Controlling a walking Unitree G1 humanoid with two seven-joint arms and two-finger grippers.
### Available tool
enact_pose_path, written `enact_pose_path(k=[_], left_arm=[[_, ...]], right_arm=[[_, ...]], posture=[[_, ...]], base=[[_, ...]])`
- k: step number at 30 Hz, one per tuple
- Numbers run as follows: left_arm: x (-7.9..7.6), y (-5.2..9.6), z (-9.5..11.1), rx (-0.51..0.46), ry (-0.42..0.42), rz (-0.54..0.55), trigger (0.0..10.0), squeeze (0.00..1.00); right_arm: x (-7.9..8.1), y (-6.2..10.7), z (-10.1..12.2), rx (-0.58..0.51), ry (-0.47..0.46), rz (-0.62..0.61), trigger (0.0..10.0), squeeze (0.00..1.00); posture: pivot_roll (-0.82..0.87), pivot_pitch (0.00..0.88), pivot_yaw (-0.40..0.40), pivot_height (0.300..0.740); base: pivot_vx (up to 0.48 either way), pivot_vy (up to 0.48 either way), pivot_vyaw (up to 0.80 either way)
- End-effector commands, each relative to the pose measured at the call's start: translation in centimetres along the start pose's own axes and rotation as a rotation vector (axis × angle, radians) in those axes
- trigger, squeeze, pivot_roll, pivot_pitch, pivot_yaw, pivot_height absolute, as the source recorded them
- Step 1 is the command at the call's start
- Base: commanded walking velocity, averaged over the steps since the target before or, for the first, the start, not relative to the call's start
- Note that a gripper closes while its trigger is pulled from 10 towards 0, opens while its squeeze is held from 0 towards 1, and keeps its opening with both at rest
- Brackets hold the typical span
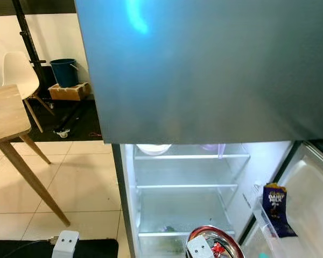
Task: Restocking fridge
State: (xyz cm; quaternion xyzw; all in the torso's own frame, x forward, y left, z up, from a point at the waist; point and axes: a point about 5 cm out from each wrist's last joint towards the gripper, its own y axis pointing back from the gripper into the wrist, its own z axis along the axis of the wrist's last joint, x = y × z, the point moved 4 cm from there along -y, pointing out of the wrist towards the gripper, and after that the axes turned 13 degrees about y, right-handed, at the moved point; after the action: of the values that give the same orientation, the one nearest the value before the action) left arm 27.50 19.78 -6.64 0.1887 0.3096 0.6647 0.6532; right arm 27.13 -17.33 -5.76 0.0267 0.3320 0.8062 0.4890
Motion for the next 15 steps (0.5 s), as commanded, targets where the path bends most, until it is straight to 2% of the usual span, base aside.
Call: enact_pose_path(k=[1,15], left_arm=[[-0.08,0.10,-0.77,0.022,0.008,0.003,10.0,0.00],[0.10,0.16,-0.78,0.028,0.007,0.006,10.0,0.00]], right_arm=[[-0.23,0.06,0.20,-0.013,0.014,-0.005,10.0,0.00],[-0.37,0.11,0.17,-0.012,0.018,-0.006,10.0,0.00]], posture=[[-0.09,0.117,0.028,0.740],[-0.09,0.121,0.029,0.740]], base=[[-0.292,0.000,0.00],[-0.289,0.000,0.00]])
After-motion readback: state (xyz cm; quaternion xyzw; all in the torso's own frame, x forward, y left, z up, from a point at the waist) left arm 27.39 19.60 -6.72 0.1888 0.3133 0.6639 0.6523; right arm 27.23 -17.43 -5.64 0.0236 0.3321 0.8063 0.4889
